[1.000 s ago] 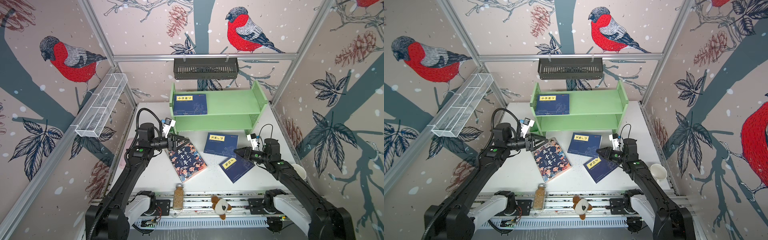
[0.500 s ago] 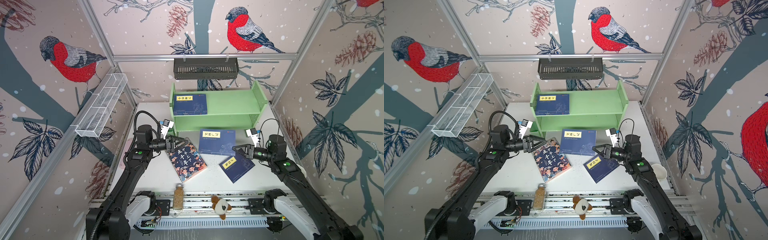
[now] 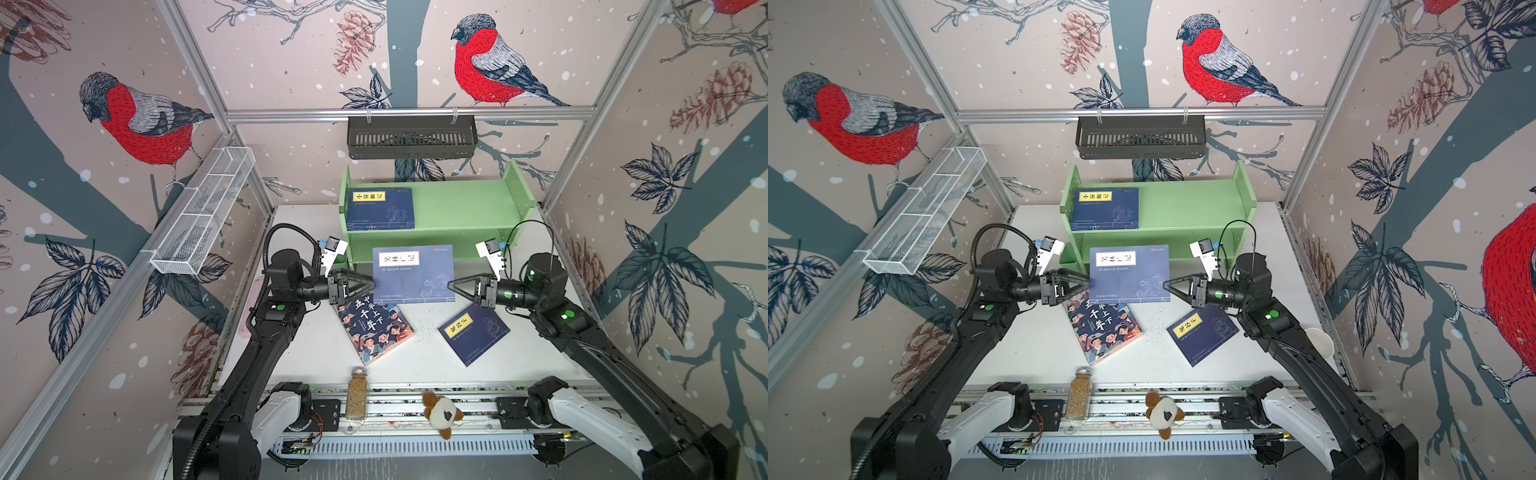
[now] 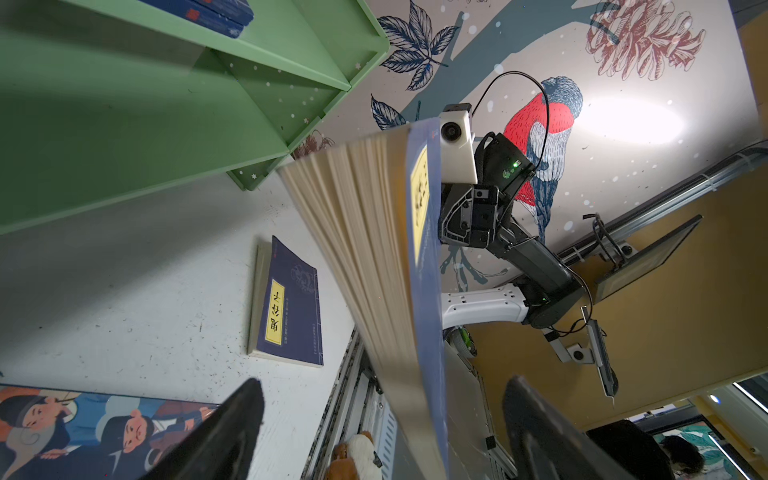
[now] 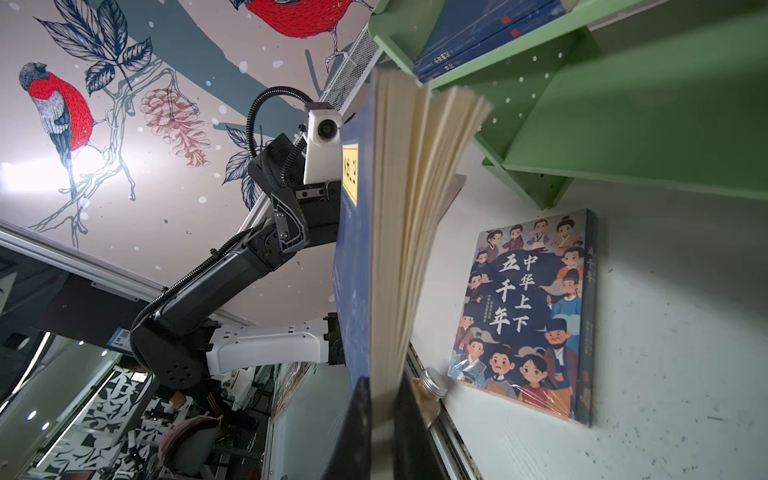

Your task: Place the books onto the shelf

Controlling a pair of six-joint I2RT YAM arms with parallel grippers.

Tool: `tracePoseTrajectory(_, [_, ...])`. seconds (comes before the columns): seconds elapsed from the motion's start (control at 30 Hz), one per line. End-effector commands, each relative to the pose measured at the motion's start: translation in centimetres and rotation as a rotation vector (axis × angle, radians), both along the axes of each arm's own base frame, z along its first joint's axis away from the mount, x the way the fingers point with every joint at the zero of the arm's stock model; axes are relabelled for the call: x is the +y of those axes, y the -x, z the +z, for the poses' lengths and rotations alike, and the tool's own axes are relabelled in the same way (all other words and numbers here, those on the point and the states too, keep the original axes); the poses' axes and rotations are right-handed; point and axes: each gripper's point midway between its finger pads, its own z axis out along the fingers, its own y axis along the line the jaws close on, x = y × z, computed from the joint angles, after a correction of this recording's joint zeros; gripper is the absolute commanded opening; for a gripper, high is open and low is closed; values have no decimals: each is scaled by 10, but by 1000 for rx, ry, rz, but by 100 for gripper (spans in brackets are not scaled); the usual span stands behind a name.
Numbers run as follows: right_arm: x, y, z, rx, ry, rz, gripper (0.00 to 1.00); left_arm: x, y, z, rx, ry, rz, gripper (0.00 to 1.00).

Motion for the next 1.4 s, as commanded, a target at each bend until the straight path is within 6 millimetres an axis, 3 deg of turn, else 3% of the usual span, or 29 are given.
tracePoseTrajectory(0.0, [6,-5,19,-88,-30,1,0,-1,9,14,-23,31,-52,89])
tracePoseTrajectory(0.1, [15,-3,25,-107,-44,31,0,-1,7,14,-29,32,-46,86])
tracePoseTrajectory(0.2, [24,-2,27,-117,-40,59,0,-2,4,17,-26,35,-47,75])
tracePoseTrajectory(0.4, [35,-7,27,-126,-29,83,0,-2,3,28,-34,41,-71,22])
tracePoseTrajectory(0.5, [38,-12,27,-131,-28,85,9,-2,2,36,-52,43,-72,1])
tracePoseTrajectory(0.6, [40,-17,31,-149,-27,85,29,-2,1,44,-68,45,-68,0])
tracePoseTrajectory(0.77, [42,-20,33,-169,-34,91,36,-2,-3,55,-68,52,-62,0])
tracePoseTrajectory(0.93, [43,-19,41,-196,-68,106,31,-1,-8,58,-72,55,-57,0])
tracePoseTrajectory(1.07, [45,-20,48,-206,-81,118,20,-1,-14,58,-68,60,-49,0])
tracePoseTrajectory(1.27, [49,-22,51,-208,-96,140,17,-1,-20,60,-48,71,-48,0])
tracePoseTrajectory(1.37, [51,-25,51,-210,-96,139,9,-1,-20,61,-50,73,-55,0])
